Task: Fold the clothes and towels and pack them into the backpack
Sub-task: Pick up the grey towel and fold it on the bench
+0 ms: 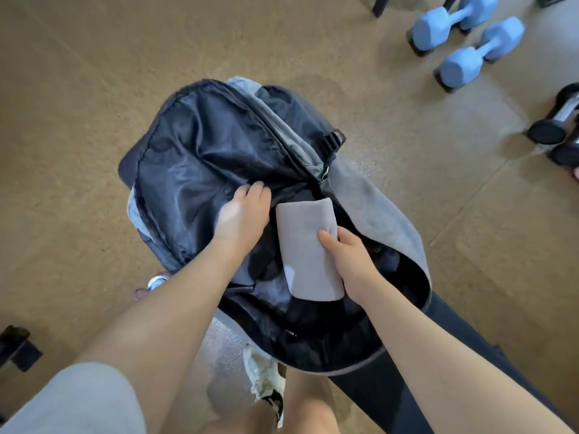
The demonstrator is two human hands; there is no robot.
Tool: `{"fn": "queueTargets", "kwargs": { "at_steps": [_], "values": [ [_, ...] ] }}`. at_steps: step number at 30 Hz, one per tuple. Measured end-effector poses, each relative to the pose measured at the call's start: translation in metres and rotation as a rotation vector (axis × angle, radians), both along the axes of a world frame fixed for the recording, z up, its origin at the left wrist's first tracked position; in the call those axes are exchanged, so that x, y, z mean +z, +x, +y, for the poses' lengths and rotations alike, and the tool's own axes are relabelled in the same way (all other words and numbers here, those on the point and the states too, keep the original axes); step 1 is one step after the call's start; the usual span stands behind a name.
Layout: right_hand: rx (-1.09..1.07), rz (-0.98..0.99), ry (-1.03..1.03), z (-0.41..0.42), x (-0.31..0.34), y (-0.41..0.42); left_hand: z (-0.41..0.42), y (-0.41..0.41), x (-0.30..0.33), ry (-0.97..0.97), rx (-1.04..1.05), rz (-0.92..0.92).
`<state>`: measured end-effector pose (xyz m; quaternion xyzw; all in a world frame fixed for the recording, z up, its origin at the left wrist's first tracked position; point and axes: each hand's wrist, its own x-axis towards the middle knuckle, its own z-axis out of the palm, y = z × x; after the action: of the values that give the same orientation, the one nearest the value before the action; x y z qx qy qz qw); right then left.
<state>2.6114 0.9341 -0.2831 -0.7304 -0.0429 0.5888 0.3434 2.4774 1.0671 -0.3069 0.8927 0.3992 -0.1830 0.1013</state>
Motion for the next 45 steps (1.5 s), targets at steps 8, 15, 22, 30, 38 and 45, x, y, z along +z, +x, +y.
{"fn": "queueTargets", "kwargs": {
  "at_steps": [8,15,22,30,38,45],
  "values": [
    [0.052,-0.011,0.158,0.059,0.008,-0.003,0.031,0.006,0.083,-0.072,0.203,-0.288],
    [0.135,-0.553,-0.133,0.027,0.008,-0.023,0.028,0.005,0.078,-0.163,0.162,-0.314],
    [-0.425,0.093,0.001,0.036,-0.008,-0.035,0.018,0.002,0.075,-0.112,0.254,-0.434],
    [-0.208,-0.144,0.081,0.004,0.017,-0.017,-0.008,0.007,0.063,-0.296,0.354,-0.27],
    [-0.023,-0.171,0.086,-0.132,0.086,-0.033,-0.096,-0.007,0.117,-0.397,0.08,-0.303],
    [-0.383,-0.255,-0.006,-0.285,0.167,-0.054,-0.234,0.016,0.194,-0.558,-0.315,-0.251]
  ]
}}
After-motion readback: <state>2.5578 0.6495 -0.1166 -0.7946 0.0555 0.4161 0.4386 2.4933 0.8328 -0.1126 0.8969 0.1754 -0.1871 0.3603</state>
